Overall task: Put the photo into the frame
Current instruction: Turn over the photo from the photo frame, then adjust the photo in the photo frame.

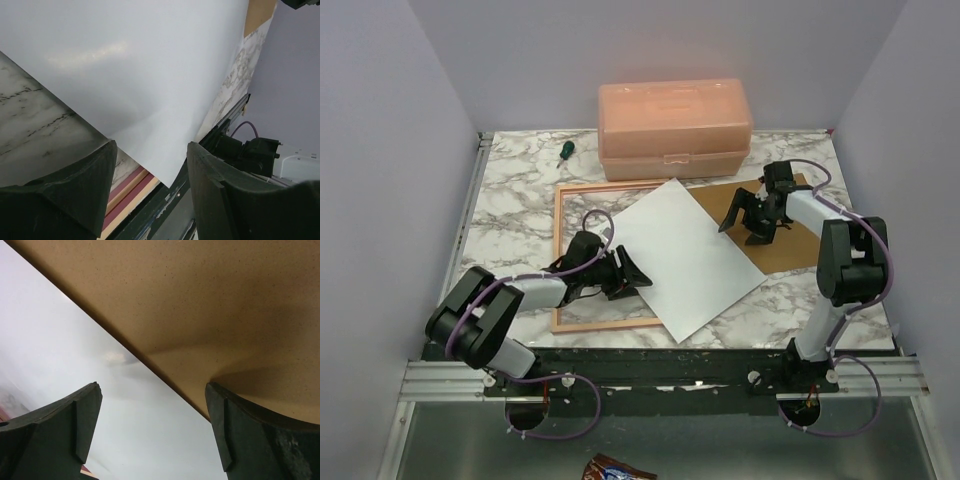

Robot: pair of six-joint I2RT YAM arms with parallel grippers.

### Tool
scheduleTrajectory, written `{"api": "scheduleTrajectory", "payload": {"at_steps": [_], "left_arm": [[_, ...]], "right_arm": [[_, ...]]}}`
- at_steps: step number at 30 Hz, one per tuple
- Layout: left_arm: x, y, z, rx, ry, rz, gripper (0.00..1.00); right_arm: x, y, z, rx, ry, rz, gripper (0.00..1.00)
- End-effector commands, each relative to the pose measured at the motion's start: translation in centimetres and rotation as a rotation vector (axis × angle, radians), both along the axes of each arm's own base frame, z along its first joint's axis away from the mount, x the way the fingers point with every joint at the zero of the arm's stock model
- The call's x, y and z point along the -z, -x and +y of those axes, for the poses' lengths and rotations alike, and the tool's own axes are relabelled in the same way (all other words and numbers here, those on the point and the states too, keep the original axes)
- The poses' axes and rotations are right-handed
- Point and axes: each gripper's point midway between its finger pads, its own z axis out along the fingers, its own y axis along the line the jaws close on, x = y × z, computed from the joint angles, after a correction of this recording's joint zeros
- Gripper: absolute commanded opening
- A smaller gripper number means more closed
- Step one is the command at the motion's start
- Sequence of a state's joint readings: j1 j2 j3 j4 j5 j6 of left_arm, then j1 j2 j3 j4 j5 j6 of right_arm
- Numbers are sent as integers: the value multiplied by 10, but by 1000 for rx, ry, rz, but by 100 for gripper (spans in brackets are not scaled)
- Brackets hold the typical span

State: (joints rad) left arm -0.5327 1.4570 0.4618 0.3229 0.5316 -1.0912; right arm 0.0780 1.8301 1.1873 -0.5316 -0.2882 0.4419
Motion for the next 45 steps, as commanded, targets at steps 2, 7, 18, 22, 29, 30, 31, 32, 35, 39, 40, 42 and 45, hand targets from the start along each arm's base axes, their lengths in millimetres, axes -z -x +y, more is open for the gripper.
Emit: {"api": "scheduleTrajectory", "payload": {"at_steps": [2, 7, 18, 22, 29, 30, 31, 32, 35, 39, 40, 42, 45], "left_arm": [[4, -10, -4, -44, -1, 0, 58], [11, -7, 8, -67, -86, 22, 59], [11, -9, 18, -77, -163, 4, 64], [11, -12, 13, -73, -141, -4, 63], [-9, -22, 8, -79, -100, -80, 63], [-11, -23, 7, -76, -95, -87, 63], [-14, -24, 6, -78, -90, -96, 63], [-16, -24, 6, -76, -88, -101, 63], [-22, -25, 8, -82, -91, -116, 63], [-33, -25, 12, -87, -87, -138, 63], [-36, -25, 13, -89, -85, -146, 63], [-39, -26, 18, -95, -91, -151, 63], [-44, -27, 27, -108, -95, -165, 63]], "right_arm": [[18, 6, 2, -29, -28, 17, 92], [28, 18, 8, -41, -65, 46, 92], [25, 38, 26, -69, -182, 63, 91], [20, 48, 30, -78, -216, 63, 91], [8, 70, 41, -100, -297, 66, 90], [6, 73, 41, -102, -300, 67, 90], [4, 77, 42, -105, -306, 68, 89], [0, 79, 42, -109, -311, 63, 90], [-7, 87, 42, -115, -317, 55, 89], [-19, 95, 45, -127, -339, 32, 89], [-23, 97, 47, -128, -355, 27, 89], [-29, 101, 51, -136, -391, 16, 89], [-30, 109, 55, -143, -425, 23, 89]]}}
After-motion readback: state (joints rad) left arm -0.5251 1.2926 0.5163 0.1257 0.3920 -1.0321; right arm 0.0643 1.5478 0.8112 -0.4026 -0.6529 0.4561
